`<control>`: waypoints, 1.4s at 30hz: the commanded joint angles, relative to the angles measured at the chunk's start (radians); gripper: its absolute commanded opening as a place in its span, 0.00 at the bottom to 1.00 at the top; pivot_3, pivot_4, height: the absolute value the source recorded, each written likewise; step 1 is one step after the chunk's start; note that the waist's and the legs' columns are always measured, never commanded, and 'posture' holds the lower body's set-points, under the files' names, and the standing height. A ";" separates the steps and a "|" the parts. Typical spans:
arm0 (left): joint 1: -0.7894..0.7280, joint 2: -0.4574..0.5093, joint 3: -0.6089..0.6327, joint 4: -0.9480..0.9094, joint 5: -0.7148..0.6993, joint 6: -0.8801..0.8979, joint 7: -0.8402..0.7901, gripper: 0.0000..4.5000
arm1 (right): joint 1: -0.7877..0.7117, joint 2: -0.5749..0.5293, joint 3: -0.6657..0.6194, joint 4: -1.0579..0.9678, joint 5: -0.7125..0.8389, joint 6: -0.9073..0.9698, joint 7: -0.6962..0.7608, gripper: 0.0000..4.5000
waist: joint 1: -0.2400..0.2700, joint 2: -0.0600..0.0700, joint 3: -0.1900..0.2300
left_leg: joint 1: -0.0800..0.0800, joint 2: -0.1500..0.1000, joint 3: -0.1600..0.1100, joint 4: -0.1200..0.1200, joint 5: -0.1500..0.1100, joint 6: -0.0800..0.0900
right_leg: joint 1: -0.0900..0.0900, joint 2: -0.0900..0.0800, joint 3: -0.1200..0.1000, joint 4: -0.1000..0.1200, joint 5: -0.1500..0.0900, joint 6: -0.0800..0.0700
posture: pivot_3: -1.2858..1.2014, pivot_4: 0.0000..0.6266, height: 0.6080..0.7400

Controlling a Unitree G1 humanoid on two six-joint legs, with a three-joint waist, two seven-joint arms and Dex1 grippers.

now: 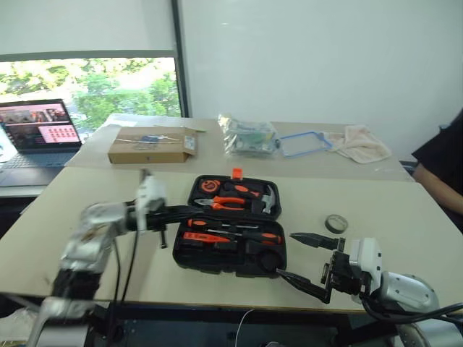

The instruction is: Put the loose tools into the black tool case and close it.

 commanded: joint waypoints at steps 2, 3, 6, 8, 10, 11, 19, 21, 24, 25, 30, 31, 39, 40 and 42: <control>0.246 0.052 0.266 0.014 -0.030 -0.094 0.097 0.37 | 0.002 0.000 -0.037 -0.020 0.026 -0.044 0.007 1.00 | -0.005 0.000 0.000 | 0.000 0.001 0.000 -0.001 0.000 -0.001 | -0.001 0.001 0.000 -0.001 0.000 0.000 | 0.52 0.24 1.00; 0.297 0.052 0.314 0.027 -0.032 -0.120 0.118 0.46 | 0.003 0.001 -0.038 -0.020 0.024 -0.051 0.008 1.00 | -0.003 0.000 0.000 | 0.000 0.001 0.000 -0.001 0.000 -0.001 | -0.001 0.001 -0.001 -0.001 0.000 0.000 | 0.52 0.24 1.00; 0.448 0.028 0.466 0.083 -0.044 -0.163 0.210 0.72 | -0.004 0.012 -0.041 -0.022 0.027 -0.062 -0.002 1.00 | 0.008 0.000 0.000 | 0.000 0.001 0.000 -0.001 -0.001 -0.001 | -0.001 -0.001 -0.002 -0.001 0.000 0.000 | 0.52 0.24 1.00; 0.538 0.004 0.568 0.153 -0.057 -0.177 0.289 0.89 | -0.013 0.018 -0.040 -0.026 0.034 -0.057 -0.011 1.00 | 0.013 0.000 0.000 | 0.000 0.001 0.000 -0.001 -0.003 -0.002 | 0.000 -0.003 -0.002 -0.001 0.000 0.000 | 0.52 0.24 1.00; 0.558 -0.012 0.611 0.189 -0.065 -0.185 0.353 0.98 | -0.018 0.022 -0.032 -0.030 0.035 -0.048 -0.015 1.00 | 0.015 0.000 0.000 | 0.000 0.000 0.001 -0.001 -0.005 0.000 | 0.000 -0.005 -0.002 -0.001 0.000 0.000 | 0.52 0.24 1.00; 0.549 -0.013 0.614 0.199 -0.067 -0.183 0.375 0.98 | -0.019 0.023 -0.028 -0.031 0.035 -0.046 -0.016 1.00 | 0.022 0.000 0.000 | 0.000 0.000 0.001 -0.001 -0.006 0.003 | 0.000 -0.005 -0.003 -0.001 0.000 0.000 | 0.52 0.24 1.00; 0.211 0.085 0.401 0.282 -0.027 -0.025 0.415 0.98 | -0.054 0.022 -0.003 -0.026 0.031 -0.027 -0.035 1.00 | 0.060 -0.004 -0.002 | 0.000 -0.001 -0.002 0.001 -0.001 -0.002 | 0.003 -0.008 -0.009 0.000 0.004 -0.004 | 0.52 0.24 1.00; 0.133 0.107 0.338 0.296 -0.013 0.019 0.403 0.98 | -0.058 0.020 0.000 -0.024 0.030 -0.024 -0.037 1.00 | 0.052 -0.004 -0.002 | 0.000 -0.001 -0.002 0.001 0.001 -0.001 | 0.003 -0.006 -0.009 0.001 0.004 -0.005 | 0.52 0.24 1.00; -0.079 0.142 0.199 0.461 0.068 0.036 0.357 0.98 | -0.055 0.019 0.005 -0.025 0.023 -0.023 -0.041 1.00 | 0.038 -0.005 -0.002 | 0.000 -0.001 -0.002 0.001 0.003 -0.004 | 0.003 -0.003 -0.008 0.001 0.005 -0.005 | 0.52 0.24 1.00; -0.146 0.151 0.150 0.528 0.106 0.038 0.349 0.98 | -0.054 0.020 0.007 -0.025 0.020 -0.024 -0.043 1.00 | 0.034 -0.005 -0.002 | 0.000 -0.001 -0.001 0.000 0.006 -0.010 | 0.002 -0.001 -0.007 0.000 0.005 -0.005 | 0.52 0.24 1.00; -0.345 0.150 -0.001 0.796 0.246 -0.019 0.337 0.98 | -0.047 0.024 0.017 -0.032 0.009 -0.030 -0.058 1.00 | 0.005 -0.005 -0.002 | 0.000 -0.001 0.001 -0.003 0.007 -0.011 | 0.002 0.006 -0.004 0.000 0.004 -0.005 | 0.52 0.24 1.00; -0.368 0.147 -0.020 0.833 0.261 -0.027 0.322 0.98 | -0.043 0.025 0.016 -0.035 0.008 -0.031 -0.062 1.00 | -0.001 -0.005 -0.002 | 0.000 -0.001 0.001 -0.006 0.007 -0.011 | 0.001 0.006 -0.004 -0.001 0.004 -0.005 | 0.52 0.24 1.00; -0.479 0.117 -0.106 1.032 0.361 -0.045 0.345 0.93 | -0.002 0.024 -0.003 -0.058 0.004 -0.036 -0.080 1.00 | 0.007 -0.006 -0.002 | -0.001 -0.001 0.005 -0.010 0.006 -0.011 | -0.001 0.005 -0.004 -0.003 0.004 -0.004 | 0.52 0.24 1.00; -0.480 0.116 -0.108 1.043 0.364 -0.051 0.342 0.87 | 0.000 0.023 -0.004 -0.059 0.005 -0.036 -0.080 1.00 | 0.008 -0.006 -0.002 | -0.001 -0.001 0.004 -0.010 0.006 -0.010 | -0.001 0.004 -0.004 -0.002 0.004 -0.004 | 0.52 0.24 1.00; -0.479 0.112 -0.098 1.058 0.355 -0.050 0.323 0.73 | 0.005 0.021 -0.006 -0.063 0.007 -0.036 -0.082 1.00 | 0.009 -0.006 -0.002 | -0.001 -0.001 0.003 -0.010 0.006 -0.010 | -0.001 0.004 -0.003 -0.002 0.004 -0.004 | 0.52 0.24 1.00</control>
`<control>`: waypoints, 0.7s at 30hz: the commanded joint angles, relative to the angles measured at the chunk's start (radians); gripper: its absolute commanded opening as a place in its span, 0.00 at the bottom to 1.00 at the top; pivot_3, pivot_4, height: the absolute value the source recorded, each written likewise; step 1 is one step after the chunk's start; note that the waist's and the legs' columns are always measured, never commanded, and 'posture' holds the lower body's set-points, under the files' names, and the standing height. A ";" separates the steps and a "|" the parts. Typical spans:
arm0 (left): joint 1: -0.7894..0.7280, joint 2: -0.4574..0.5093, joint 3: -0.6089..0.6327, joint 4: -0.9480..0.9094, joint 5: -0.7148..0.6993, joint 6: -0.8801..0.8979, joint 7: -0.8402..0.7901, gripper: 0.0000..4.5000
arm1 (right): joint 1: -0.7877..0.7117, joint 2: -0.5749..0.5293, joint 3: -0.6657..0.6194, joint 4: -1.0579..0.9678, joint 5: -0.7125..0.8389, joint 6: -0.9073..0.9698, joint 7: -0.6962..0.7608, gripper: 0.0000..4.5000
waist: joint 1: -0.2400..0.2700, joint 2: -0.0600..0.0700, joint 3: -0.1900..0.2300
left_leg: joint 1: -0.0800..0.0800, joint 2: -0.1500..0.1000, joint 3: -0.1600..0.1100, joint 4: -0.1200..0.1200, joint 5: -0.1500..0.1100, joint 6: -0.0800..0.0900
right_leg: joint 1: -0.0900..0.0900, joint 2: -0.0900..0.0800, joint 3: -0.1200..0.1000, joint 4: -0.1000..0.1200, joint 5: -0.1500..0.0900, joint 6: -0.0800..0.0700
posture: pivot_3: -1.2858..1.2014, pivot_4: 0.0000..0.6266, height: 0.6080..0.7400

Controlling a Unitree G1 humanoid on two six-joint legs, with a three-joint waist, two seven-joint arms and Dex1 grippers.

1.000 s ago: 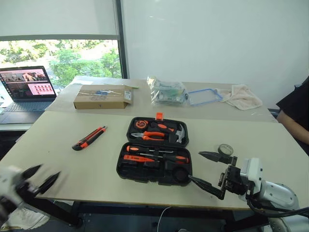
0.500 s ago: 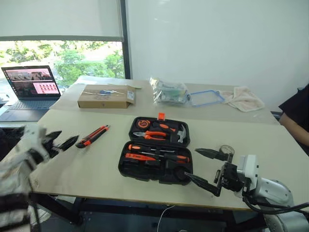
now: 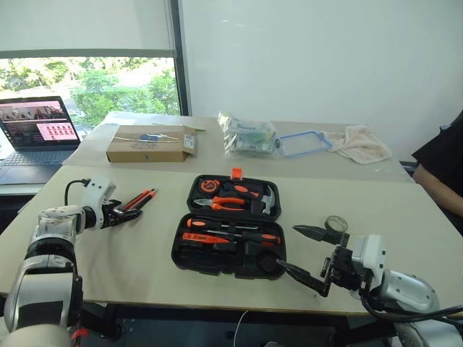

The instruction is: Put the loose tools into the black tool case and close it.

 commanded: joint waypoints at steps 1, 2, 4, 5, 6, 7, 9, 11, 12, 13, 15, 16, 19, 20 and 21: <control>0.002 -0.007 0.004 0.041 0.002 -0.003 -0.034 0.64 | 0.005 -0.006 -0.028 -0.039 0.012 -0.016 -0.008 1.00 | 0.000 0.000 0.000 | 0.000 0.000 0.000 0.000 0.000 0.000 | 0.000 0.000 0.000 0.000 0.000 0.000 | 0.52 0.24 1.00; 0.005 -0.008 0.015 0.040 -0.010 -0.013 -0.053 0.57 | 0.005 -0.007 -0.028 -0.040 0.011 -0.015 -0.008 1.00 | 0.000 0.000 0.000 | 0.001 0.001 0.000 0.000 0.000 0.000 | 0.000 0.000 0.001 0.001 0.000 0.000 | 0.52 0.24 1.00; 0.009 -0.011 0.046 0.026 -0.045 -0.058 -0.104 0.41 | 0.004 -0.008 -0.030 -0.039 0.012 -0.014 -0.008 1.00 | 0.001 0.000 0.000 | 0.001 0.001 0.000 0.001 0.000 0.000 | 0.000 -0.001 0.001 0.001 0.000 0.000 | 0.52 0.24 1.00; 0.010 -0.013 0.066 0.012 -0.070 -0.089 -0.142 0.39 | 0.003 -0.010 -0.032 -0.038 0.011 -0.014 -0.007 1.00 | 0.001 0.000 0.000 | 0.001 0.001 0.000 0.001 0.000 0.000 | 0.000 -0.001 0.001 0.001 0.000 0.000 | 0.52 0.24 1.00; 0.011 -0.015 0.084 -0.004 -0.094 -0.113 -0.182 0.39 | 0.003 -0.013 -0.034 -0.036 0.011 -0.014 -0.004 1.00 | 0.003 0.000 0.000 | 0.001 0.001 0.000 0.001 0.000 0.000 | 0.000 -0.001 0.001 0.001 0.000 0.000 | 0.52 0.24 1.00; 0.012 -0.015 0.098 -0.023 -0.114 -0.131 -0.224 0.39 | 0.004 -0.016 -0.037 -0.034 0.011 -0.015 -0.001 1.00 | 0.004 0.000 0.000 | 0.000 0.001 0.000 0.001 0.000 0.000 | 0.000 -0.001 0.001 0.001 0.000 0.000 | 0.52 0.24 1.00; 0.015 -0.015 0.118 -0.100 -0.169 -0.139 -0.351 0.39 | 0.010 -0.029 -0.053 -0.037 0.020 -0.011 0.007 1.00 | 0.007 -0.002 0.001 | -0.001 0.001 0.000 0.002 0.000 0.000 | -0.001 0.000 0.000 0.001 0.000 0.000 | 0.52 0.24 1.00; 0.051 -0.014 0.092 -0.244 -0.212 -0.130 -0.505 0.39 | 0.024 -0.047 -0.074 -0.041 0.032 -0.006 0.018 1.00 | 0.012 -0.003 0.002 | -0.002 0.001 0.000 0.003 0.000 0.000 | -0.001 0.000 -0.001 0.001 0.000 0.000 | 0.52 0.24 1.00; 0.072 -0.013 0.074 -0.318 -0.224 -0.111 -0.553 0.39 | 0.032 -0.056 -0.083 -0.042 0.037 -0.004 0.023 1.00 | 0.014 -0.003 0.002 | -0.003 0.001 0.000 0.004 0.000 0.000 | -0.001 0.000 -0.001 0.001 0.000 0.000 | 0.52 0.24 1.00; 0.102 -0.013 0.049 -0.426 -0.243 -0.088 -0.603 0.39 | 0.044 -0.064 -0.094 -0.044 0.042 -0.003 0.031 1.00 | 0.015 -0.003 0.002 | -0.003 0.001 0.000 0.004 0.000 0.000 | -0.001 -0.001 -0.001 0.001 0.000 0.000 | 0.52 0.24 1.00; 0.167 -0.010 -0.027 -0.675 -0.263 -0.027 -0.661 0.39 | 0.071 -0.079 -0.113 -0.042 0.050 -0.004 0.049 1.00 | 0.015 -0.003 0.002 | -0.003 0.001 -0.001 0.004 -0.001 0.001 | -0.001 -0.002 0.000 0.001 0.000 0.000 | 0.52 0.24 1.00; 0.192 -0.009 -0.057 -0.769 -0.265 -0.010 -0.673 0.39 | 0.078 -0.086 -0.116 -0.041 0.052 -0.004 0.054 1.00 | 0.016 -0.003 0.002 | -0.003 0.001 -0.001 0.004 -0.001 0.002 | 0.000 -0.002 0.000 0.001 0.000 0.001 | 0.52 0.24 1.00; 0.257 -0.052 -0.178 -0.990 -0.224 -0.012 -0.654 0.39 | 0.083 -0.087 -0.112 -0.036 0.052 -0.007 0.058 1.00 | 0.014 -0.003 0.002 | -0.003 0.001 -0.001 0.005 -0.001 0.002 | 0.000 -0.001 0.001 0.001 -0.001 0.001 | 0.52 0.24 1.00; 0.268 -0.068 -0.207 -1.034 -0.205 0.016 -0.615 0.39 | 0.083 -0.085 -0.109 -0.037 0.050 -0.007 0.057 1.00 | 0.014 -0.003 0.002 | -0.001 0.001 -0.001 0.004 -0.002 0.002 | 0.001 -0.002 0.002 0.000 -0.001 0.001 | 0.52 0.24 1.00; 0.275 -0.075 -0.221 -1.061 -0.194 0.041 -0.585 0.39 | 0.083 -0.084 -0.106 -0.038 0.048 -0.007 0.056 1.00 | 0.014 -0.003 0.002 | -0.001 0.001 -0.001 0.005 -0.002 0.003 | 0.001 -0.002 0.002 0.000 -0.001 0.001 | 0.52 0.24 1.00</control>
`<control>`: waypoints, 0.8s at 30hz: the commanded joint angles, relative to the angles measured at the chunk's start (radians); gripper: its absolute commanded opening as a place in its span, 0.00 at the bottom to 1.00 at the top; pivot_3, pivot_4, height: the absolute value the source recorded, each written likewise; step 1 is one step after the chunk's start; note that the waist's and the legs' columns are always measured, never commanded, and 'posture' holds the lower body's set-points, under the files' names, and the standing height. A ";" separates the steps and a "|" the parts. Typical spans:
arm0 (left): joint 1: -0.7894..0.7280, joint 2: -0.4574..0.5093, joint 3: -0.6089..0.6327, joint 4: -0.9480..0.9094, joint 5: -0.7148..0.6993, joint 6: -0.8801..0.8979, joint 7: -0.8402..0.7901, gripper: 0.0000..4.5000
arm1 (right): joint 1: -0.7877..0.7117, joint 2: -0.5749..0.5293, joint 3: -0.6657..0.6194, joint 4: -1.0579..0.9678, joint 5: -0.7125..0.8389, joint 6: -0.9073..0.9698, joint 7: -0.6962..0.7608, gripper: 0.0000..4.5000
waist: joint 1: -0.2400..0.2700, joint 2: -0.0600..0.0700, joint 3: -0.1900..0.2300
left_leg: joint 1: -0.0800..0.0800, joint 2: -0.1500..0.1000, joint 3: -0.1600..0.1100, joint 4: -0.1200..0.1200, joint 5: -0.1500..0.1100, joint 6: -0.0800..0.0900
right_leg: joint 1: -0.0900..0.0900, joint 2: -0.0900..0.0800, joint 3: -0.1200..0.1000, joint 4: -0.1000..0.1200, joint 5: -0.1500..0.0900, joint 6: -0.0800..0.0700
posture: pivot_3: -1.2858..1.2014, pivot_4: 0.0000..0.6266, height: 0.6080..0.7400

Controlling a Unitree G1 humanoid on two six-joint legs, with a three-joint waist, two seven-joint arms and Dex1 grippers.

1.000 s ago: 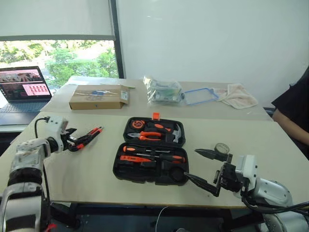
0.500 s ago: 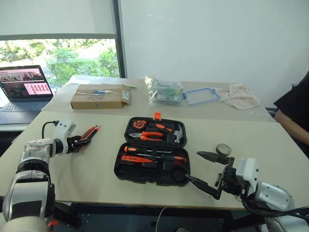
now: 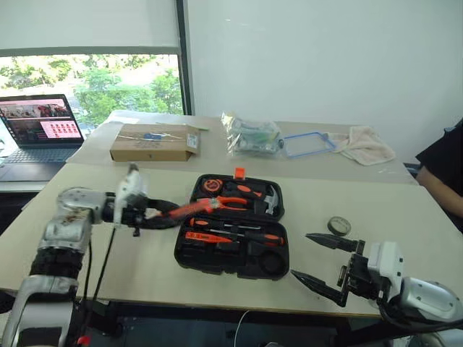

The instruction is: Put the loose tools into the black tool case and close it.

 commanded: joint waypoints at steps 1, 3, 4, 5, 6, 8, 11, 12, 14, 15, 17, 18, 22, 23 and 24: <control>0.027 -0.033 -0.086 -0.158 0.048 0.059 0.089 0.39 | -0.004 -0.002 -0.011 -0.029 0.013 -0.005 -0.001 1.00 | 0.000 0.000 0.000 | 0.000 0.000 0.000 0.001 -0.001 0.001 | 0.000 0.000 0.000 0.000 0.000 0.000 | 0.52 0.24 1.00; 0.044 -0.043 -0.117 -0.189 0.069 0.064 0.116 0.39 | -0.005 0.001 -0.005 -0.034 0.012 -0.002 -0.006 1.00 | -0.003 0.000 0.000 | 0.001 0.000 -0.001 0.002 -0.005 0.008 | 0.000 0.001 0.001 0.000 0.000 0.000 | 0.52 0.24 1.00; 0.052 -0.044 -0.134 -0.188 0.089 0.044 0.125 0.39 | -0.006 0.003 -0.002 -0.036 0.011 -0.001 -0.009 1.00 | -0.005 0.000 0.000 | 0.001 0.001 -0.001 0.002 -0.004 0.008 | 0.000 0.002 0.001 0.000 0.000 0.000 | 0.52 0.24 1.00; 0.058 -0.041 -0.146 -0.181 0.106 0.024 0.130 0.39 | -0.005 0.004 0.001 -0.040 0.010 -0.001 -0.012 1.00 | -0.006 0.000 0.000 | 0.001 0.001 -0.001 0.002 -0.004 0.008 | 0.000 0.003 0.002 0.000 0.000 0.000 | 0.52 0.24 1.00; 0.061 -0.036 -0.160 -0.166 0.128 0.014 0.138 0.39 | -0.005 0.007 0.003 -0.043 0.010 0.000 -0.016 1.00 | -0.005 0.000 0.000 | 0.002 0.001 -0.002 0.002 -0.004 0.007 | 0.000 0.003 0.002 0.001 0.000 -0.001 | 0.52 0.24 1.00; 0.063 -0.024 -0.178 -0.150 0.154 0.012 0.144 0.39 | -0.003 0.010 0.006 -0.049 0.009 0.000 -0.023 1.00 | -0.003 0.000 0.000 | 0.002 0.001 -0.002 0.002 -0.004 0.007 | 0.000 0.003 0.002 0.001 0.000 -0.001 | 0.52 0.24 1.00; 0.069 -0.010 -0.184 -0.143 0.162 0.012 0.140 0.39 | 0.003 0.013 0.007 -0.053 0.006 -0.003 -0.028 1.00 | -0.001 0.001 0.000 | 0.002 0.002 -0.002 0.003 -0.004 0.007 | 0.000 0.003 0.002 0.002 0.000 -0.002 | 0.52 0.24 1.00; 0.071 -0.005 -0.187 -0.141 0.165 0.011 0.140 0.39 | 0.004 0.015 0.008 -0.052 0.004 -0.005 -0.029 1.00 | -0.001 0.001 0.000 | 0.002 0.002 -0.002 0.004 -0.004 0.007 | 0.000 0.003 0.002 0.002 0.000 -0.002 | 0.52 0.24 1.00; 0.073 0.002 -0.197 -0.134 0.177 -0.003 0.139 0.39 | 0.004 0.018 0.012 -0.050 0.000 -0.009 -0.032 1.00 | -0.001 0.001 0.000 | 0.002 0.002 -0.002 0.004 -0.004 0.007 | 0.000 0.002 0.002 0.002 0.000 -0.002 | 0.52 0.24 1.00; 0.071 0.002 -0.202 -0.128 0.186 -0.014 0.143 0.39 | 0.003 0.019 0.014 -0.049 -0.001 -0.010 -0.034 1.00 | -0.001 0.001 0.000 | 0.002 0.002 -0.002 0.004 -0.004 0.007 | 0.000 0.002 0.002 0.002 0.000 -0.002 | 0.52 0.24 1.00; 0.065 0.003 -0.218 -0.117 0.206 -0.024 0.147 0.39 | 0.001 0.022 0.018 -0.047 -0.005 -0.013 -0.035 1.00 | 0.000 0.001 0.000 | 0.002 0.002 -0.002 0.004 -0.004 0.007 | 0.000 0.002 0.002 0.002 0.000 -0.002 | 0.52 0.24 1.00; 0.060 -0.003 -0.221 -0.108 0.209 -0.032 0.150 0.39 | -0.001 0.023 0.019 -0.046 -0.005 -0.013 -0.035 1.00 | 0.000 0.001 0.000 | 0.002 0.002 -0.002 0.004 -0.004 0.007 | 0.000 0.002 0.002 0.002 0.000 -0.002 | 0.52 0.24 1.00; 0.039 -0.021 -0.241 -0.075 0.227 -0.054 0.157 0.39 | -0.007 0.027 0.025 -0.042 -0.008 -0.016 -0.036 1.00 | -0.001 0.001 0.000 | 0.002 0.002 -0.002 0.004 -0.004 0.007 | 0.000 0.002 0.002 0.002 0.000 -0.002 | 0.52 0.24 1.00; 0.030 -0.030 -0.252 -0.061 0.236 -0.066 0.158 0.39 | -0.010 0.027 0.027 -0.040 -0.009 -0.016 -0.036 1.00 | 0.000 0.001 0.000 | 0.002 0.002 -0.002 0.004 -0.004 0.007 | 0.000 0.002 0.002 0.002 0.000 -0.002 | 0.52 0.24 1.00; 0.024 -0.036 -0.259 -0.051 0.241 -0.076 0.157 0.39 | -0.011 0.028 0.029 -0.039 -0.009 -0.016 -0.036 1.00 | 0.000 0.001 0.000 | 0.002 0.001 -0.002 0.005 -0.004 0.007 | 0.000 0.002 0.002 0.002 0.000 -0.002 | 0.52 0.24 1.00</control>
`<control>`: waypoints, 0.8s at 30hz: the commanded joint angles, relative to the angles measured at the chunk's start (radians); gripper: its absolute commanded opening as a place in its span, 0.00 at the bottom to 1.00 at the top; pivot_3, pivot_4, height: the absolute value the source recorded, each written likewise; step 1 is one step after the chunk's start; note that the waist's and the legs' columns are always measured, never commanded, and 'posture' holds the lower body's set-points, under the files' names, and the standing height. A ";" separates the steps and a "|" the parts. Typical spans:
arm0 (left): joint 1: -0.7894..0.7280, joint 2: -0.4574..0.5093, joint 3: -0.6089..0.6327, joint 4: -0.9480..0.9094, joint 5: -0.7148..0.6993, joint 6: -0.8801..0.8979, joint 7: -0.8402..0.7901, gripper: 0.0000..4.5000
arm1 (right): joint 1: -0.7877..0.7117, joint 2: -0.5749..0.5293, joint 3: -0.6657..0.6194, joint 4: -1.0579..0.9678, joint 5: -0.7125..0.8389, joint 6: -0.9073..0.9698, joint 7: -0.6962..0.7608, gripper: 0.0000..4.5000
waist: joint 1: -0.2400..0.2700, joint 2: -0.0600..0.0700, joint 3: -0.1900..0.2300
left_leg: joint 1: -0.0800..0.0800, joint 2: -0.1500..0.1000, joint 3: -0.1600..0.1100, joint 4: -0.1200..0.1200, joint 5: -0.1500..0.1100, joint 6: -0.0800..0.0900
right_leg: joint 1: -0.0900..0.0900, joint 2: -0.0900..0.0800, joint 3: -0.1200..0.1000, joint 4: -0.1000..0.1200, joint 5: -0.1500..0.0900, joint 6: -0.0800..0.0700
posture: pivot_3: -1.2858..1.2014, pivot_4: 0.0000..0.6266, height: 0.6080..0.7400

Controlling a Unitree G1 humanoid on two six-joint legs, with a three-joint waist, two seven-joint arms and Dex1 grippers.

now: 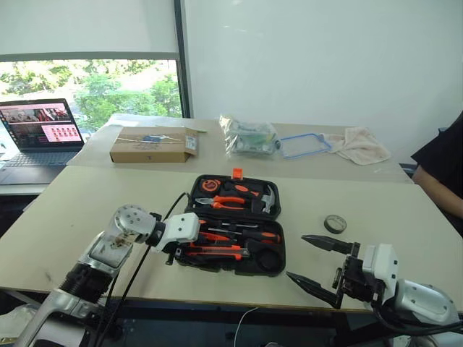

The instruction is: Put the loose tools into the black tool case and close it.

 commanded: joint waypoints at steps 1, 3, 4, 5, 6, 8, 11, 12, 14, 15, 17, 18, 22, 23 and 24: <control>-0.015 -0.022 -0.055 0.043 0.045 -0.043 -0.005 0.39 | -0.013 0.006 -0.006 -0.020 0.003 -0.016 -0.006 1.00 | 0.000 0.000 0.000 | 0.000 0.000 0.000 0.000 0.000 0.000 | 0.000 0.000 0.000 0.000 0.000 0.000 | 0.52 0.24 1.00; -0.029 -0.039 -0.071 0.072 0.057 -0.075 -0.006 0.39 | -0.021 0.007 0.000 -0.017 0.003 -0.015 -0.007 1.00 | 0.002 0.000 0.000 | 0.000 0.000 0.000 0.000 0.000 0.000 | 0.001 0.000 0.000 0.000 0.000 0.000 | 0.52 0.24 1.00; -0.033 -0.044 -0.075 0.082 0.059 -0.084 -0.008 0.39 | -0.024 0.008 0.001 -0.016 0.003 -0.014 -0.007 1.00 | 0.002 0.000 0.000 | 0.000 0.000 0.000 0.000 0.000 0.000 | 0.001 0.000 0.000 0.000 0.000 0.000 | 0.52 0.24 1.00; -0.035 -0.049 -0.075 0.088 0.055 -0.094 -0.013 0.39 | -0.025 0.008 0.002 -0.016 0.003 -0.014 -0.007 1.00 | 0.003 0.000 0.000 | 0.000 0.000 0.000 0.000 0.000 0.000 | 0.001 0.000 0.000 0.000 0.000 0.000 | 0.52 0.24 1.00; -0.035 -0.052 -0.074 0.092 0.052 -0.100 -0.017 0.39 | -0.026 0.009 0.002 -0.016 0.003 -0.014 -0.007 1.00 | 0.004 0.001 -0.001 | 0.000 0.000 0.000 0.000 0.000 0.001 | 0.001 -0.001 0.000 -0.001 0.000 0.000 | 0.52 0.24 1.00; -0.037 -0.051 -0.081 0.105 0.055 -0.133 -0.031 0.39 | -0.026 0.009 0.003 -0.015 0.002 -0.014 -0.007 1.00 | 0.007 0.002 -0.001 | 0.000 -0.001 0.000 0.000 0.000 0.001 | 0.001 -0.001 0.000 -0.001 0.000 0.000 | 0.52 0.24 1.00; -0.034 -0.048 -0.084 0.127 0.050 -0.147 -0.051 0.39 | -0.031 0.012 0.009 -0.010 -0.001 -0.015 -0.007 1.00 | 0.006 0.002 -0.001 | 0.000 0.000 0.000 0.001 -0.001 0.001 | 0.001 -0.001 0.000 -0.001 0.000 0.000 | 0.52 0.24 1.00; -0.034 -0.048 -0.086 0.136 0.047 -0.153 -0.063 0.39 | -0.034 0.013 0.011 -0.006 -0.003 -0.015 -0.007 1.00 | 0.005 0.002 -0.001 | 0.000 0.000 0.000 0.001 -0.001 0.001 | 0.001 -0.001 0.000 -0.001 0.000 0.000 | 0.52 0.24 1.00; -0.036 -0.052 -0.089 0.148 0.038 -0.179 -0.084 0.39 | -0.038 0.015 0.014 0.000 -0.006 -0.017 -0.006 1.00 | 0.003 0.003 -0.002 | 0.000 0.000 0.000 0.001 -0.001 0.001 | 0.001 -0.001 0.000 -0.001 0.000 0.000 | 0.52 0.24 1.00; -0.037 -0.058 -0.089 0.155 0.028 -0.191 -0.097 0.39 | -0.042 0.017 0.016 0.006 -0.008 -0.019 -0.005 1.00 | 0.002 0.003 -0.002 | 0.000 0.000 0.000 0.001 -0.001 0.001 | 0.001 -0.001 0.000 -0.001 0.000 0.000 | 0.52 0.24 1.00; -0.042 -0.072 -0.085 0.166 0.030 -0.174 -0.083 0.39 | -0.048 0.020 0.019 0.013 -0.012 -0.021 -0.003 1.00 | 0.002 0.004 -0.002 | 0.000 0.000 0.000 0.001 -0.001 0.001 | 0.001 -0.001 0.000 -0.001 0.000 0.000 | 0.52 0.24 1.00; -0.046 -0.077 -0.085 0.172 0.028 -0.175 -0.087 0.39 | -0.054 0.022 0.022 0.019 -0.015 -0.021 -0.001 1.00 | 0.003 0.004 -0.003 | 0.000 0.000 0.000 0.001 -0.001 0.001 | 0.001 -0.001 0.000 -0.001 0.000 0.001 | 0.52 0.24 1.00; -0.062 -0.120 -0.039 0.173 -0.038 -0.152 -0.079 0.82 | -0.066 0.026 0.026 0.042 -0.023 -0.031 0.008 1.00 | 0.003 0.005 -0.003 | 0.000 -0.001 0.000 0.001 -0.002 0.003 | 0.002 -0.001 0.000 -0.002 -0.001 0.001 | 0.52 0.24 1.00; -0.072 -0.126 -0.018 0.173 -0.067 -0.157 -0.091 0.89 | -0.070 0.025 0.026 0.047 -0.024 -0.033 0.010 1.00 | 0.003 0.005 -0.003 | 0.000 -0.001 0.000 0.001 -0.002 0.003 | 0.001 -0.001 0.000 -0.002 -0.001 0.002 | 0.52 0.24 1.00; -0.080 -0.128 -0.001 0.173 -0.092 -0.165 -0.111 0.89 | -0.072 0.025 0.026 0.053 -0.024 -0.035 0.012 1.00 | 0.002 0.005 -0.003 | -0.001 -0.001 0.000 0.001 -0.002 0.003 | 0.001 -0.001 0.000 -0.002 -0.001 0.002 | 0.52 0.24 1.00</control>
